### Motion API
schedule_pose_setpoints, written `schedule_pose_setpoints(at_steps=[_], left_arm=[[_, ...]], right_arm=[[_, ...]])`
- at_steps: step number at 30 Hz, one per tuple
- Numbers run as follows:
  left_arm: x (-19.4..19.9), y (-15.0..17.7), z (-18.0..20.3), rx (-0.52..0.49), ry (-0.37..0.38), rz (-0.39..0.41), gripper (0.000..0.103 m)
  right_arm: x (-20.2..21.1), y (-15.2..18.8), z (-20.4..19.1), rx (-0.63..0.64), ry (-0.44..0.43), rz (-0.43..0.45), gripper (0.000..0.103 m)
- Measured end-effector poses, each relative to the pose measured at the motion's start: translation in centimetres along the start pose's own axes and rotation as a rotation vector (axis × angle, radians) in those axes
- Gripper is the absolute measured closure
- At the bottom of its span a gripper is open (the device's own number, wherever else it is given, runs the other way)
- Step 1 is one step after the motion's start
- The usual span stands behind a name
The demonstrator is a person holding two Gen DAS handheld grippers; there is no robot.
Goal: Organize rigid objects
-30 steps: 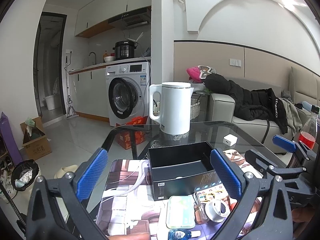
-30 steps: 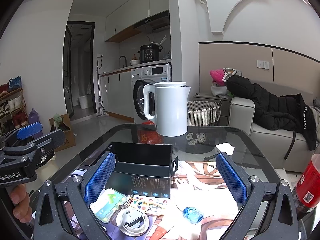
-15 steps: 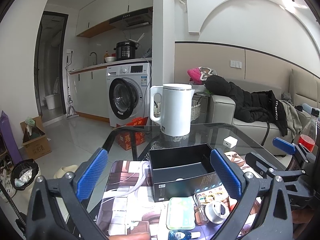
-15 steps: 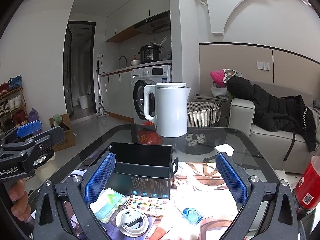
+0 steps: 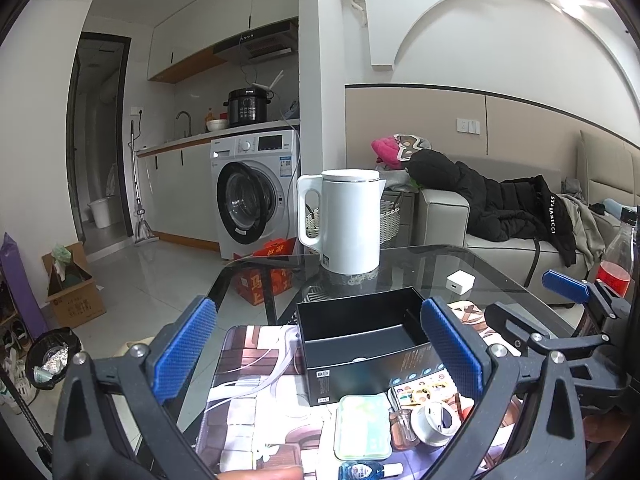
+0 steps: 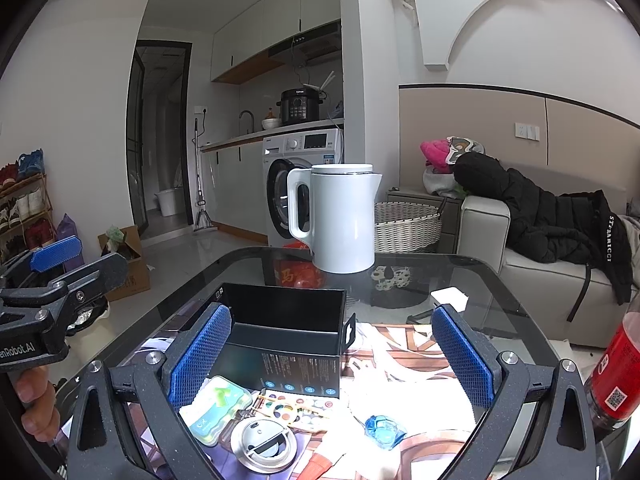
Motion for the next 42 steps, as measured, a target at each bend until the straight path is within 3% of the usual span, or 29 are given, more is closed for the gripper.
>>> schedule_pose_setpoints(at_steps=[6,9,12,17,32,36,42], left_arm=[[-0.3,0.0,-0.1,0.006,-0.006,-0.024,0.000],[-1.3,0.3,-0.1,0.004,-0.006,-0.083,0.000],[-2.6,1.1,-0.5,0.022,-0.024,-0.151,0.000],[-4.6,2.5,-1.3,0.071,-0.023,-0.263,0.000],[-9.1,7.5,-0.8,0.050,-0.043,-0.539,0.000],[-10.3,9.1,-0.6,0.041,-0.045,-0.611,0.000],[-11.4,10.0,-0.1,0.006,-0.054,-0.657,0.000]], right_arm=[[-0.2,0.0,0.0,0.003,-0.001,-0.007,0.001],[-0.5,0.0,0.1,0.009,0.012,-0.020,0.001],[-1.7,0.3,0.1,0.037,0.057,-0.095,0.001],[-3.4,1.2,0.2,0.053,0.058,-0.201,0.001],[-8.5,6.8,0.0,0.119,0.043,-0.523,0.001],[-8.8,7.6,0.0,0.128,0.039,-0.552,0.001],[-8.7,7.6,0.1,0.135,0.046,-0.561,0.001]])
Point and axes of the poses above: each gripper's, at about its wrist camera, not at the fingertips, and x roughly against the way its jaws point, z to its right, y to its underside, the point moved 4 cm from there along -x, roughly the way its jaws point, and after that the axes turned 14 degrees about y, right-handed, at the moved point
